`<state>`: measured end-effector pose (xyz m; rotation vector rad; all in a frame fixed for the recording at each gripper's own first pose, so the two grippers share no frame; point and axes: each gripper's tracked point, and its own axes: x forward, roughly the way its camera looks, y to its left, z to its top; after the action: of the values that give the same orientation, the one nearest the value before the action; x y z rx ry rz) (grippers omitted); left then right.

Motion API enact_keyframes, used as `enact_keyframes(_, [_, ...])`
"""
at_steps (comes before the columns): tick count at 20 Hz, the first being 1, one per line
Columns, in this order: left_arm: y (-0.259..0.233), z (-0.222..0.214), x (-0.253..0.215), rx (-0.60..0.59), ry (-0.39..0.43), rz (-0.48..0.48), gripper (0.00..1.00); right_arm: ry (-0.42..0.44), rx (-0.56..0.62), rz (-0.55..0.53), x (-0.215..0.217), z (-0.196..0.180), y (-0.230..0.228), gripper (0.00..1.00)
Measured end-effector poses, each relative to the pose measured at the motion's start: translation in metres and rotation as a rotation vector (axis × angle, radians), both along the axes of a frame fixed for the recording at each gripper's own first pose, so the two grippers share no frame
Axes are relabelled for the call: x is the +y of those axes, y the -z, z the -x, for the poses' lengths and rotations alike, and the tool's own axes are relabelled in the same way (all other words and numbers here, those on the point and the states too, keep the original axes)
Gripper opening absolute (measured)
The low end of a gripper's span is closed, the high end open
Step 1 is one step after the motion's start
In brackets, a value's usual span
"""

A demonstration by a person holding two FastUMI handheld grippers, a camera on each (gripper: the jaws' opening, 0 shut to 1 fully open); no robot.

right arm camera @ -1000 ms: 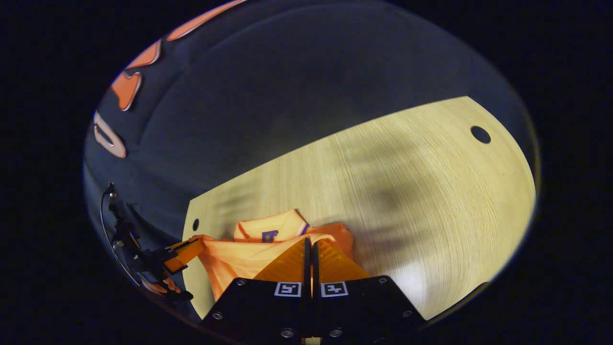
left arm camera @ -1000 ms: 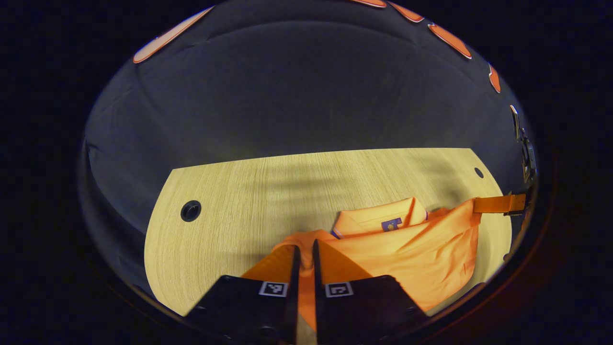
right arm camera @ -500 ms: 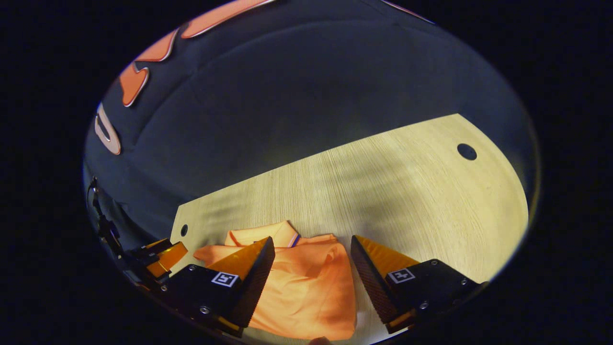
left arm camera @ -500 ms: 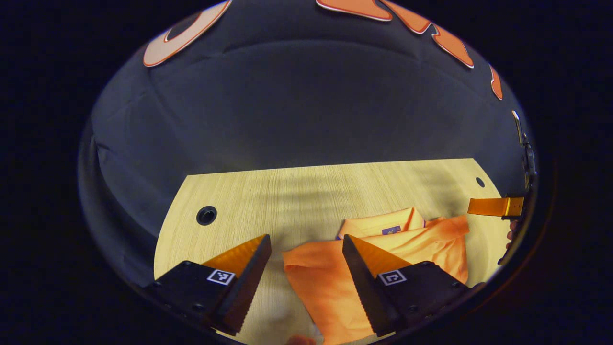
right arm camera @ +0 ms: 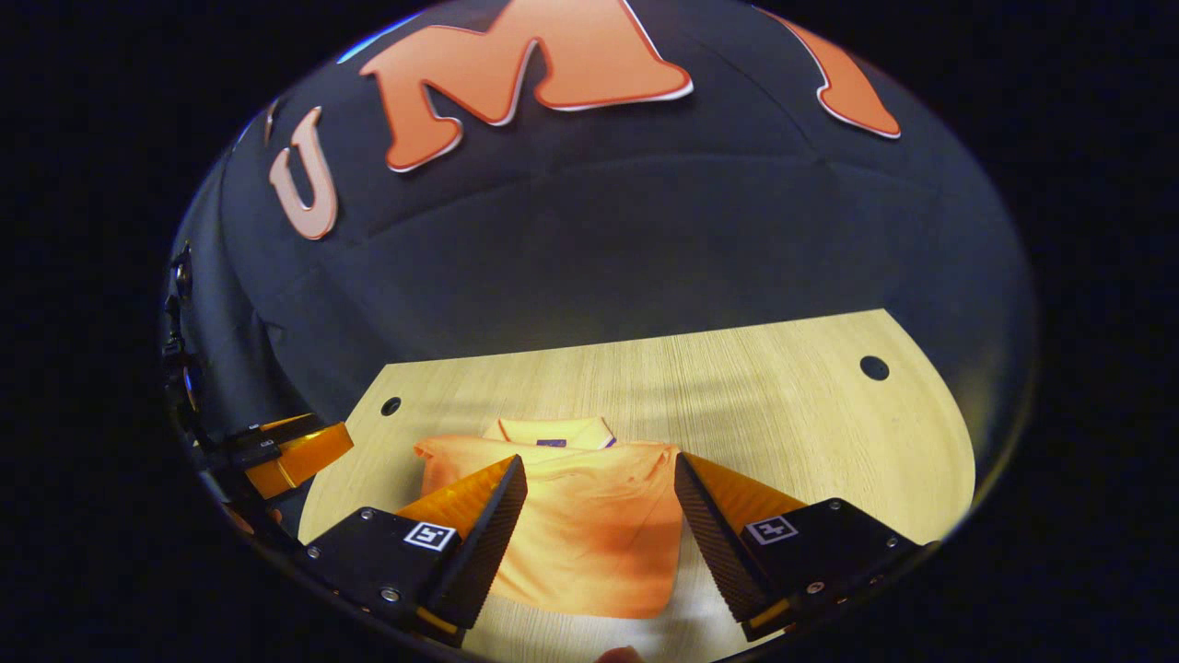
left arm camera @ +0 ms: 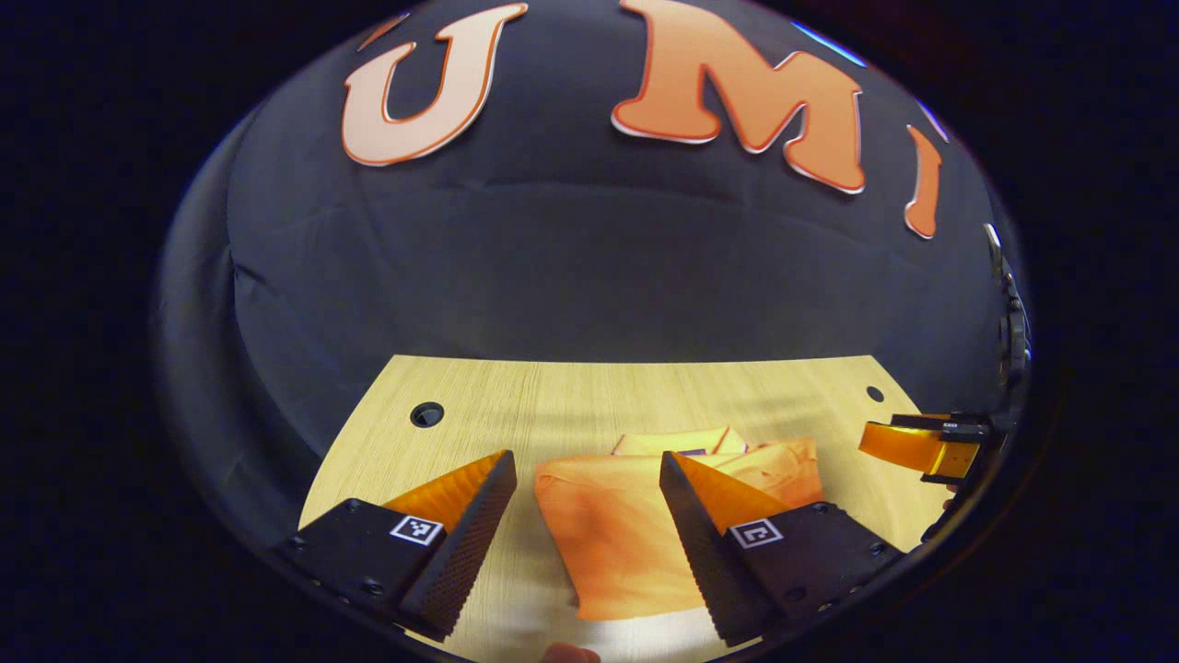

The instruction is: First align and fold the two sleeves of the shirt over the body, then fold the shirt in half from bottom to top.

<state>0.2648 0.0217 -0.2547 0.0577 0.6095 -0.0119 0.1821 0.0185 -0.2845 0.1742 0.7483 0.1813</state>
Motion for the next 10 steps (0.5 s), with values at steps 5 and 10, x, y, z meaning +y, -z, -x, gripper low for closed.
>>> enact_keyframes(5, [-0.026, 0.030, -0.006, -0.091, 0.008, 0.013, 0.97, -0.027, -0.103, 0.028, 0.001, 0.035, -0.038, 0.98])
enact_keyframes(10, [-0.042, 0.051, 0.002, -0.173, -0.004, 0.029, 0.97, -0.020, -0.226, 0.042, 0.002, 0.071, -0.078, 0.98])
